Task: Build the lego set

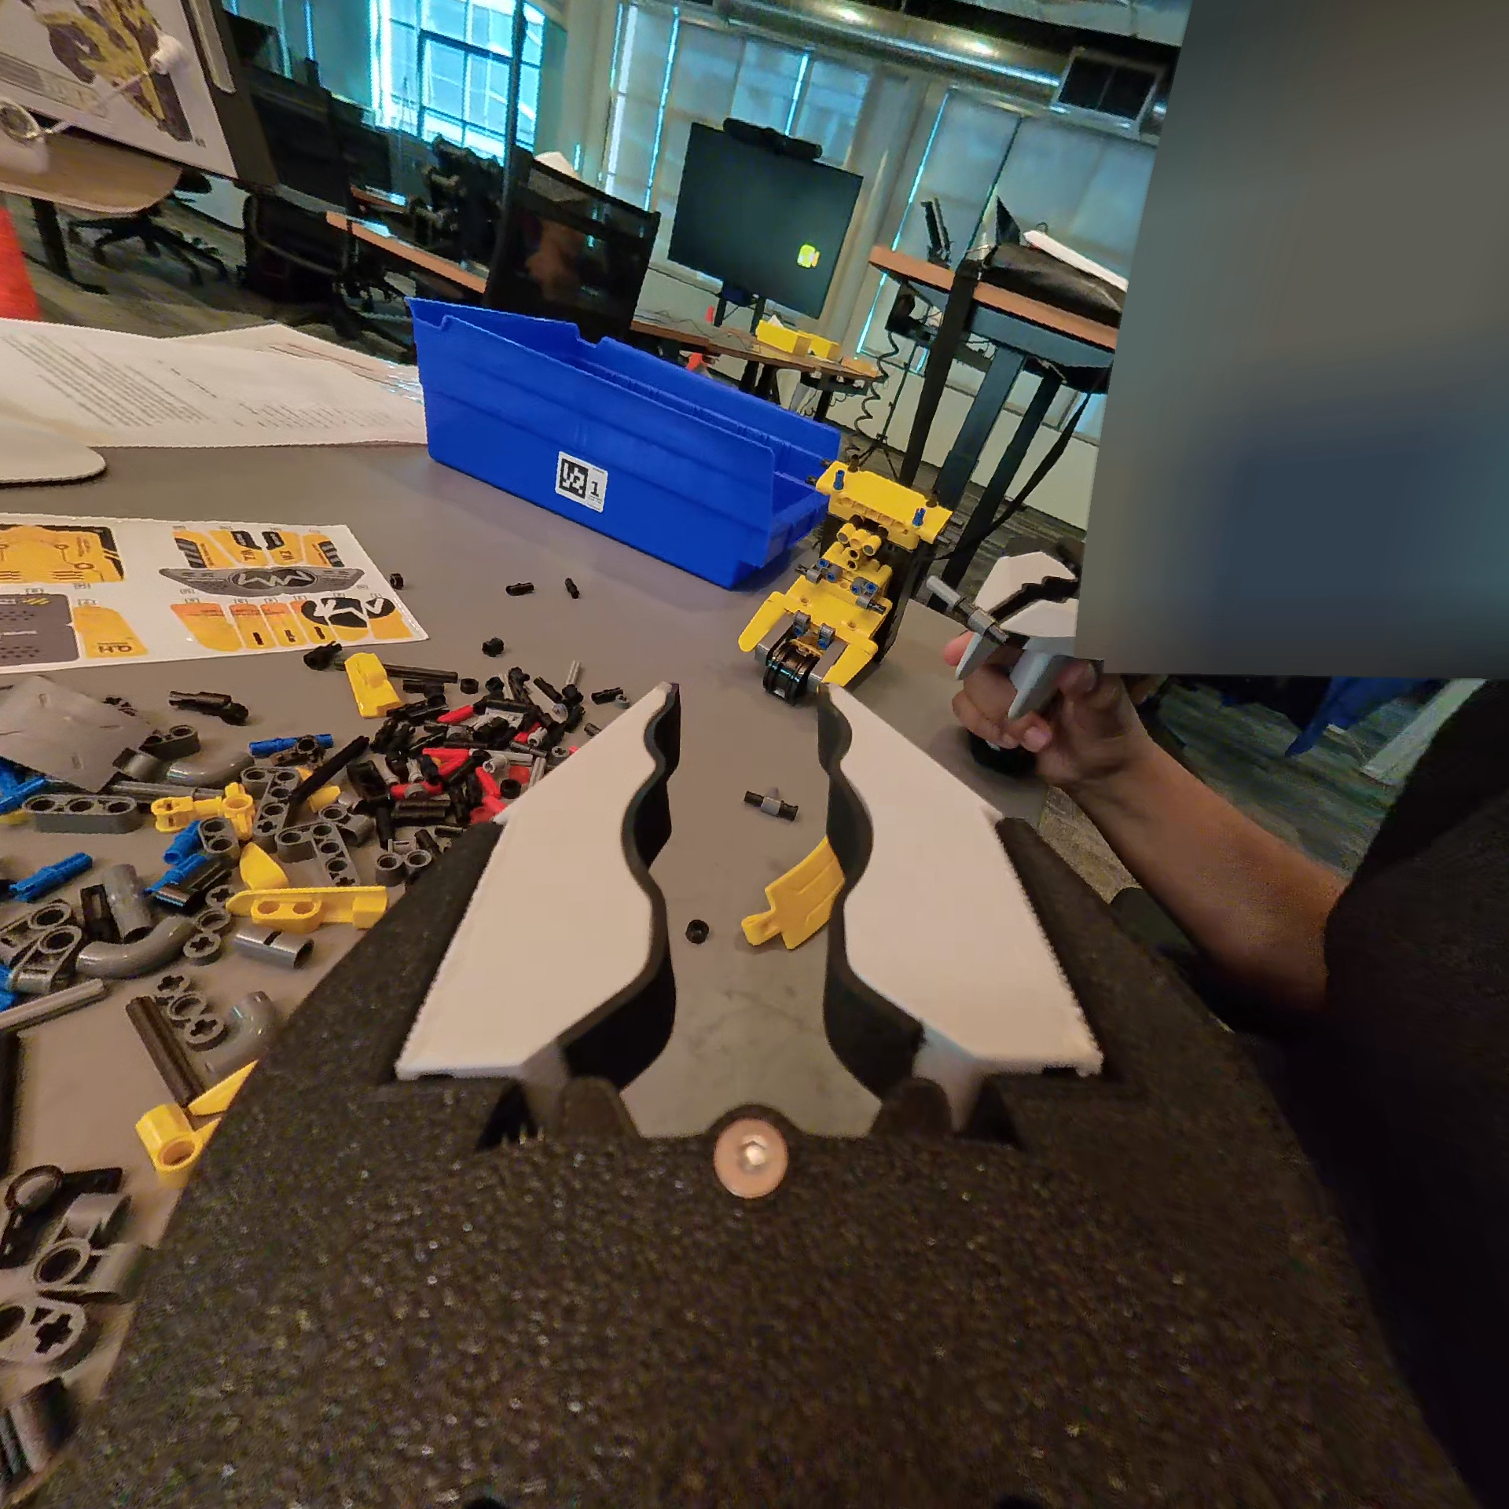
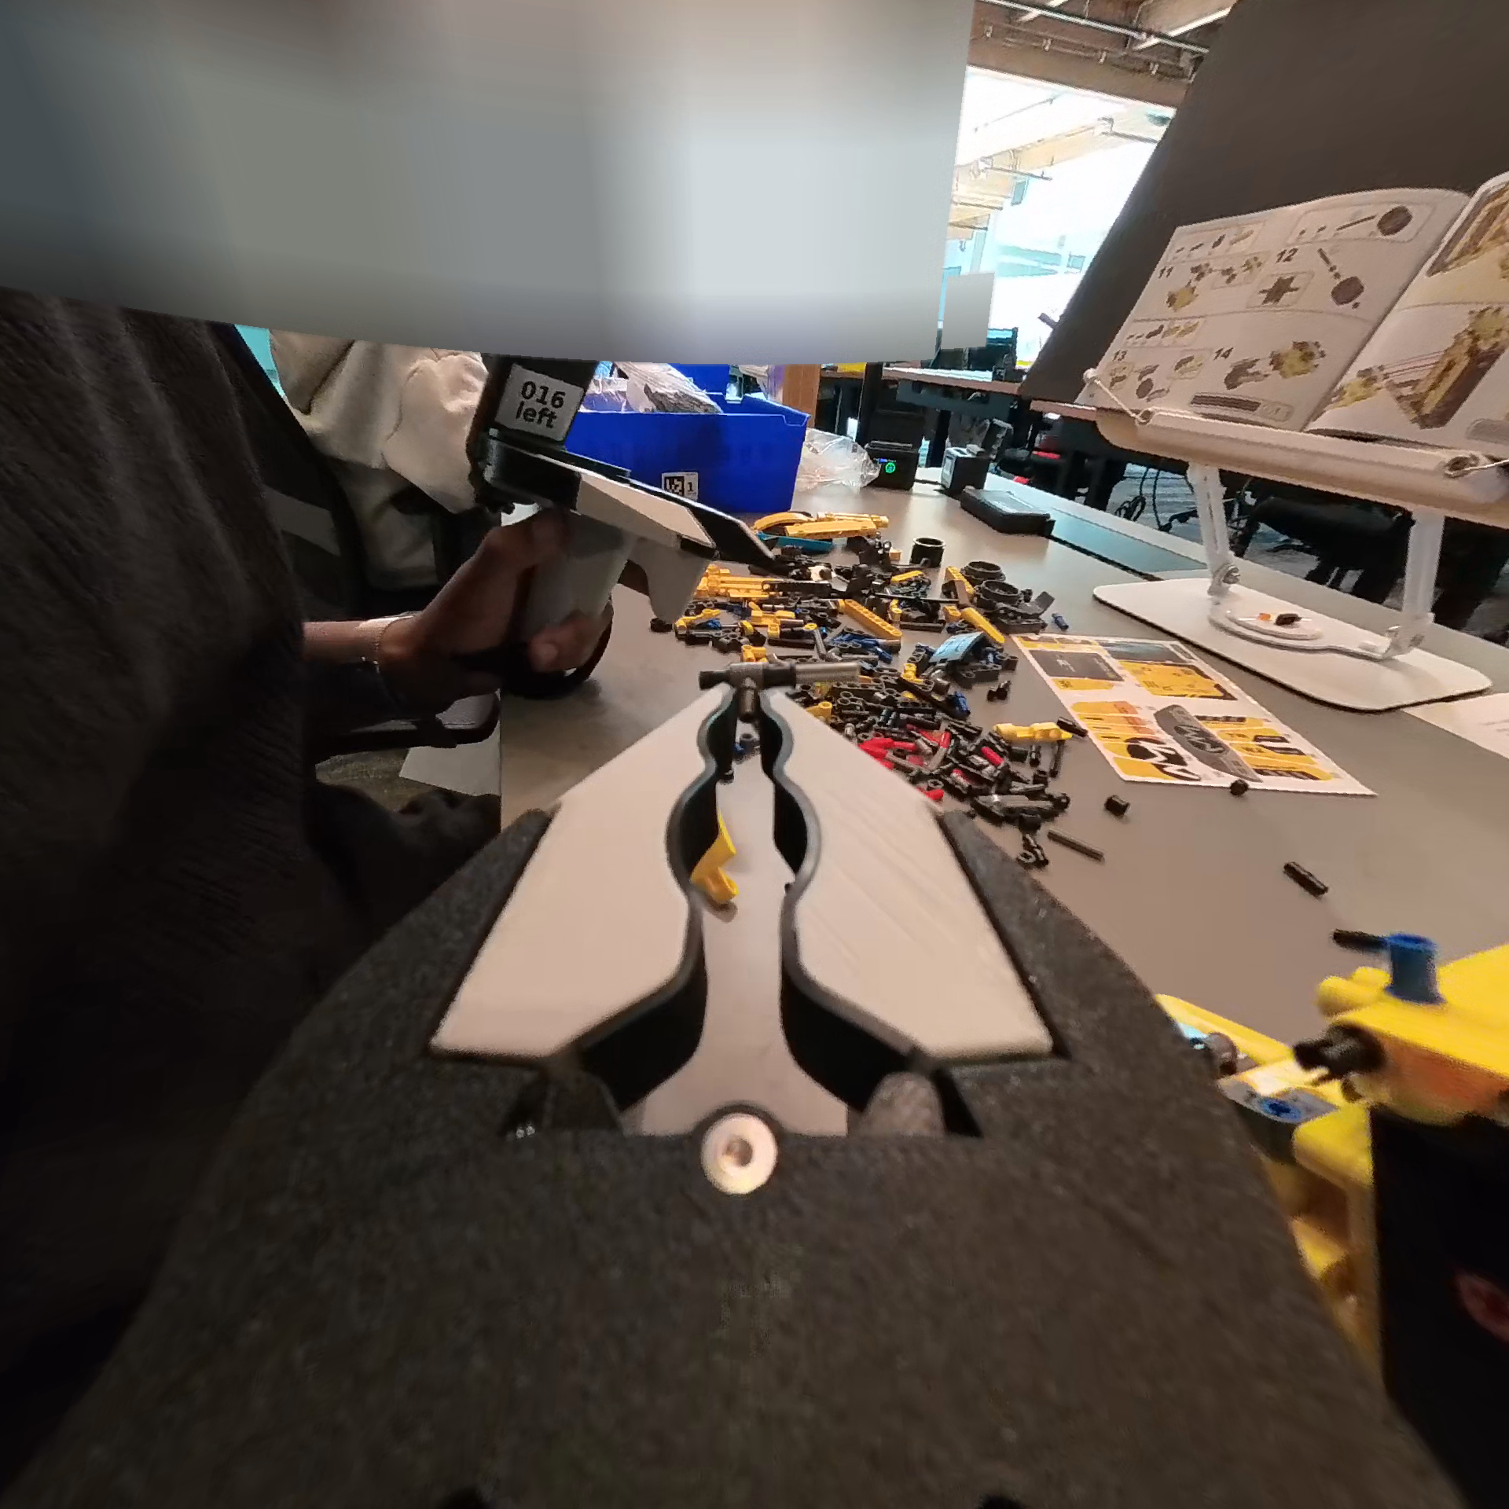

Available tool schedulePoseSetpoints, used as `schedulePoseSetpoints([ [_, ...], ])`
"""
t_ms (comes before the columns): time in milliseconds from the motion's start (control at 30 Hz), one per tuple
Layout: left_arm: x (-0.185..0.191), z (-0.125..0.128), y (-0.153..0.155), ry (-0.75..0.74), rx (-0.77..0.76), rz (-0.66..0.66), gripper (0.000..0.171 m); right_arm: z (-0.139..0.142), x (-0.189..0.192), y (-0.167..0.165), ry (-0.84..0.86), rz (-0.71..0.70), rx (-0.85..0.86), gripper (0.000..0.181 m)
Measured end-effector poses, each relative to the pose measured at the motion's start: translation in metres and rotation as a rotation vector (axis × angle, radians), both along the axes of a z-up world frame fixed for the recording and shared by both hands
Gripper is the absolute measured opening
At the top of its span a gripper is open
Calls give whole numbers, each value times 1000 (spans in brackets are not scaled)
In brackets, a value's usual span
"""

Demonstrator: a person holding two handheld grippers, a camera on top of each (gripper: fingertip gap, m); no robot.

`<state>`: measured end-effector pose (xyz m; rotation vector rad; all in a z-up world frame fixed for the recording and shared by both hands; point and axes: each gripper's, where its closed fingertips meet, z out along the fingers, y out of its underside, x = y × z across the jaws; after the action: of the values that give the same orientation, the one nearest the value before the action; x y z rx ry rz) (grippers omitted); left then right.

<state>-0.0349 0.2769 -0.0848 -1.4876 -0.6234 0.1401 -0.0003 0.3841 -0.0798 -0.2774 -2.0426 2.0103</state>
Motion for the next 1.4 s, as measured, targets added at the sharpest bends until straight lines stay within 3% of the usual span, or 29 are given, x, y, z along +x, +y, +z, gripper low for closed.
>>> schedulePoseSetpoints([
  [733, 2, 11, -12, -78, 191, -57, 33, 9, 12, 5, 39, 7, -56, 2],
  [1233, 5, 12, -11, -88, 198, -84, 33, 9, 11, 5, 37, 5, -57, 3],
  [1400, 15, 8, 3, -67, 115, -144, 33, 7, 7, 4, 8, 2, -49, 3],
])
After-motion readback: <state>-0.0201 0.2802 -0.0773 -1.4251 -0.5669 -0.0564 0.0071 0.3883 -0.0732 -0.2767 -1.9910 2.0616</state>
